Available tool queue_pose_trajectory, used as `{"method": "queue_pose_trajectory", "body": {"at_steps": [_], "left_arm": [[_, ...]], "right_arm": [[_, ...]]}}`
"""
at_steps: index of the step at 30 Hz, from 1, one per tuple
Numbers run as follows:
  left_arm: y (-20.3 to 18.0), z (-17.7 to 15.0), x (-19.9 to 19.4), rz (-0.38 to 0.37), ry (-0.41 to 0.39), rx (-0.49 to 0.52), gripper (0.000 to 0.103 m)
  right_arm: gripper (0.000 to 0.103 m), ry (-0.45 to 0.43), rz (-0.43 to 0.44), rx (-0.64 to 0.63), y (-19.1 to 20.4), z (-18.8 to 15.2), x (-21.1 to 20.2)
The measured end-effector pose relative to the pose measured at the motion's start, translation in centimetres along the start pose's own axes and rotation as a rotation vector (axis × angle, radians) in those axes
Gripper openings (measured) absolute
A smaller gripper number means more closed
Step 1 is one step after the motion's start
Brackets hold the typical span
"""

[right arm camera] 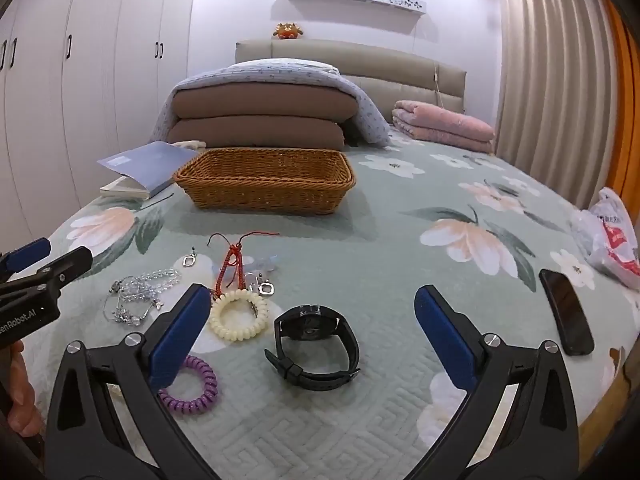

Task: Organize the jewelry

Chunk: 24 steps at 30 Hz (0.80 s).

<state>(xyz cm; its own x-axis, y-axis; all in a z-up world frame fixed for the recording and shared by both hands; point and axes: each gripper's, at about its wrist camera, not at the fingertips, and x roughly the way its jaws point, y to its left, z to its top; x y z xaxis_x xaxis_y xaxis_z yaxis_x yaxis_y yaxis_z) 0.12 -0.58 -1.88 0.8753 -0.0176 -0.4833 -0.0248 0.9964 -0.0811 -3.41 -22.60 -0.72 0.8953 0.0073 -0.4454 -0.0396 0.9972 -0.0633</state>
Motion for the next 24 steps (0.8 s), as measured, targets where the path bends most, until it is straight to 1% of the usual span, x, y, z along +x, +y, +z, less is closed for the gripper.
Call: {"method": "queue_pose_trajectory", "body": {"at_steps": [6, 10, 14, 16, 24], "left_arm": [[-0.09, -0.30, 0.15, -0.018, 0.001, 0.003, 0.086], [0.04, -0.37, 0.08, -0.020, -0.002, 0.001, 0.086], [0.36, -0.48, 0.50, -0.026, 0.014, -0.015, 0.086], [0.54, -0.49, 0.70, -0.026, 0.018, -0.021, 0.086], [0.57, -0.72, 0.88, -0.025, 0.024, -0.024, 0.086]], "right_arm": [[0.103, -0.012, -0.001, -0.011, 0.17, -0.27, -0.22], [0.103, -0.006, 0.002, -0.008, 0.36, -0.37, 0.02], [0.103, -0.002, -0.001, -0.010, 0.59, -0.43, 0.27], [0.103, -0.003, 0.006, -0.012, 0.03, -0.57, 0.27], [0.103, 0.001, 0.009, -0.010, 0.05, -0.68, 0.62]]}}
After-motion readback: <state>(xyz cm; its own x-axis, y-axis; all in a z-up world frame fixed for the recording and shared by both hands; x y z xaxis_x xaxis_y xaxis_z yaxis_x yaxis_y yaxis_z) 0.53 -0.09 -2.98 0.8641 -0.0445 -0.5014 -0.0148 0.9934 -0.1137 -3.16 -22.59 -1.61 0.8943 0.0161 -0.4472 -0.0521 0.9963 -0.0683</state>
